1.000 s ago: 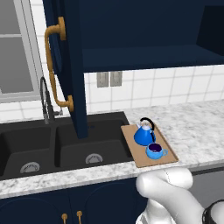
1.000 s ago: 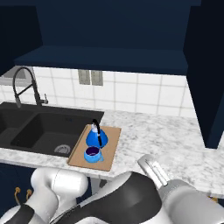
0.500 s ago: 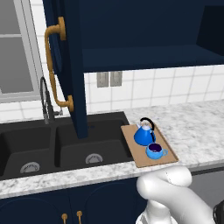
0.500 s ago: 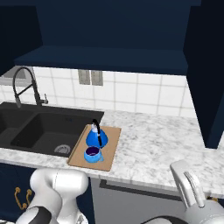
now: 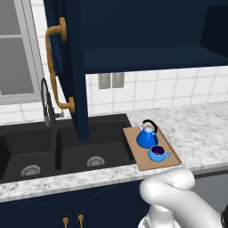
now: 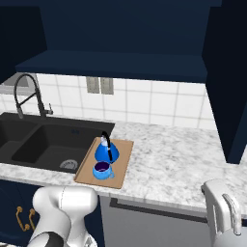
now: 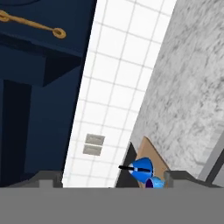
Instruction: Pick the kettle from the counter and place it on the tray. Then pick the mug from the cabinet and place it on the tray. Then close the cabinet doors.
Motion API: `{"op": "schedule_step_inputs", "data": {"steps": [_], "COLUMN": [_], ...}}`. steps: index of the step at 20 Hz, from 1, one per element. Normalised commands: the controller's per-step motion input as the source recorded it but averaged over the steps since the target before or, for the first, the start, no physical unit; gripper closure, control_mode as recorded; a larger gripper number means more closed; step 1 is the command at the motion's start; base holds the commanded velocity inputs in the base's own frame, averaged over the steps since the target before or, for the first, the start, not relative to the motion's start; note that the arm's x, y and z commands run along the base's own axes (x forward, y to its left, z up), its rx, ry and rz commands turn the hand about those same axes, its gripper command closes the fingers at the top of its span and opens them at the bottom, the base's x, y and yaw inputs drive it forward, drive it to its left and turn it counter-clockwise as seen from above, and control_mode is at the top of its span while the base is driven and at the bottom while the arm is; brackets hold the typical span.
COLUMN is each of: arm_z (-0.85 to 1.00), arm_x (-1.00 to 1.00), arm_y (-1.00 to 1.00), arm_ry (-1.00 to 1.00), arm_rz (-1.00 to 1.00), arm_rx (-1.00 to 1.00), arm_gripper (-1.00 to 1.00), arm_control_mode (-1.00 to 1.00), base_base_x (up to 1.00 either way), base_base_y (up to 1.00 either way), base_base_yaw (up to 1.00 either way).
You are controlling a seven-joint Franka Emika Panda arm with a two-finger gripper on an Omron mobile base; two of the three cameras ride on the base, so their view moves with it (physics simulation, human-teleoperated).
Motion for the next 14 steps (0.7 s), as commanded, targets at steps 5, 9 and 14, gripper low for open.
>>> {"op": "schedule_step_inputs", "data": {"steps": [5, 9, 14], "arm_z": [-0.02, -0.14, -0.03], "arm_x": [0.15, 0.21, 0.3], "arm_y": [-0.08, -0.18, -0.39], "arm_ry": [0.0, -0.01, -0.03], "arm_rz": [-0.04, -0.05, -0.08], "arm_rx": [0.09, 0.05, 0.09], "arm_gripper": [1.0, 1.0, 1.0], "arm_control_mode": [-1.0, -1.0, -1.0], "base_base_x": [0.0, 0.0, 0.0], "base_base_y": [0.0, 0.0, 0.0], "base_base_yaw": [0.0, 0.0, 0.0]}}
